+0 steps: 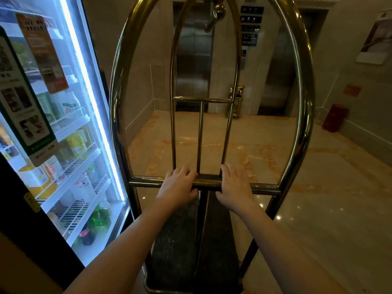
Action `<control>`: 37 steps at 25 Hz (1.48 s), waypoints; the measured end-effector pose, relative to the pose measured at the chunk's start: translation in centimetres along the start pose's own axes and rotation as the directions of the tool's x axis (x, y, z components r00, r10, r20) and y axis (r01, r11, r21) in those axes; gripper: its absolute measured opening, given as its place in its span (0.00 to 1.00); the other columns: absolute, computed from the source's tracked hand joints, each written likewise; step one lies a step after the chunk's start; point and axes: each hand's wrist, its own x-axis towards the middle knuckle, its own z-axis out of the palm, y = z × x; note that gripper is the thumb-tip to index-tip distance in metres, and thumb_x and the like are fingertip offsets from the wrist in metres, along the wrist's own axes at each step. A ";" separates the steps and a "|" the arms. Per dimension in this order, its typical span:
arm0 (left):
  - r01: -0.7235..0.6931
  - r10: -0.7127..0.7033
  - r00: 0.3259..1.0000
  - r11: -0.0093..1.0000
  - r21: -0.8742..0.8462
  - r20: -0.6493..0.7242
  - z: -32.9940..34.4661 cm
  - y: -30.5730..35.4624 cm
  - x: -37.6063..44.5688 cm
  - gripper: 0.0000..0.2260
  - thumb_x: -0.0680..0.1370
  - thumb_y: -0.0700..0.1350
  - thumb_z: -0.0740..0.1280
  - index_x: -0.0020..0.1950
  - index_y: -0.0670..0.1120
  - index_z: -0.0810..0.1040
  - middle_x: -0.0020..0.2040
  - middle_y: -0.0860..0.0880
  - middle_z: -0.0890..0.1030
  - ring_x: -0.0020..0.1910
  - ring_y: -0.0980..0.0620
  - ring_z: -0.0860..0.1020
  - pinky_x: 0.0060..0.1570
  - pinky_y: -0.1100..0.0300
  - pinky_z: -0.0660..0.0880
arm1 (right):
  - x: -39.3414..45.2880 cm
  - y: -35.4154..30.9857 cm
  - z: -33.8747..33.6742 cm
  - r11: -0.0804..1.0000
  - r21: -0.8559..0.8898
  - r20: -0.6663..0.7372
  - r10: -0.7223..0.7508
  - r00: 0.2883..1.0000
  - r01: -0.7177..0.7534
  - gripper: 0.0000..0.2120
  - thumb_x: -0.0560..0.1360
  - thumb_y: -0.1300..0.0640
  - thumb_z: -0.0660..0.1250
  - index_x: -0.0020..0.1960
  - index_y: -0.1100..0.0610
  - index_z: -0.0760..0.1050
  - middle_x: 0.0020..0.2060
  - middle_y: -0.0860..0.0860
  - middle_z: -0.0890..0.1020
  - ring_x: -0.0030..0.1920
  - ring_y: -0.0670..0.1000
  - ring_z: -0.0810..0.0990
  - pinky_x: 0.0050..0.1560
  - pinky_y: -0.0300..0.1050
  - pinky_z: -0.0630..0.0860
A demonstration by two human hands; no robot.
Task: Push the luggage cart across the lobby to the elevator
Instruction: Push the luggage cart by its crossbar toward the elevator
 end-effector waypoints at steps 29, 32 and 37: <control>0.071 -0.089 0.993 0.970 0.231 0.071 5.3 -3.1 6.6 0.07 0.78 0.52 0.67 0.54 0.52 0.77 0.43 0.53 0.81 0.40 0.52 0.80 0.40 0.59 0.70 | 7.4 3.6 5.0 0.966 -0.087 0.223 -0.220 0.950 0.244 0.04 0.75 0.52 0.67 0.44 0.51 0.72 0.33 0.48 0.77 0.33 0.49 0.75 0.34 0.44 0.70; 0.087 -0.101 0.994 0.970 0.228 0.050 5.5 -3.6 7.5 0.06 0.78 0.51 0.67 0.53 0.52 0.78 0.43 0.52 0.81 0.41 0.52 0.80 0.42 0.58 0.73 | 8.1 3.6 5.2 0.967 -0.078 0.196 -0.225 0.955 0.243 0.05 0.75 0.52 0.67 0.43 0.50 0.72 0.32 0.47 0.76 0.32 0.49 0.75 0.33 0.44 0.69; 0.111 -0.124 0.991 0.970 0.217 0.045 5.4 -4.3 9.1 0.06 0.77 0.51 0.68 0.53 0.53 0.78 0.44 0.53 0.82 0.43 0.52 0.81 0.50 0.55 0.76 | 10.1 3.5 5.8 0.966 -0.063 0.167 -0.237 0.957 0.250 0.04 0.75 0.52 0.68 0.45 0.51 0.74 0.32 0.47 0.75 0.32 0.49 0.74 0.35 0.45 0.70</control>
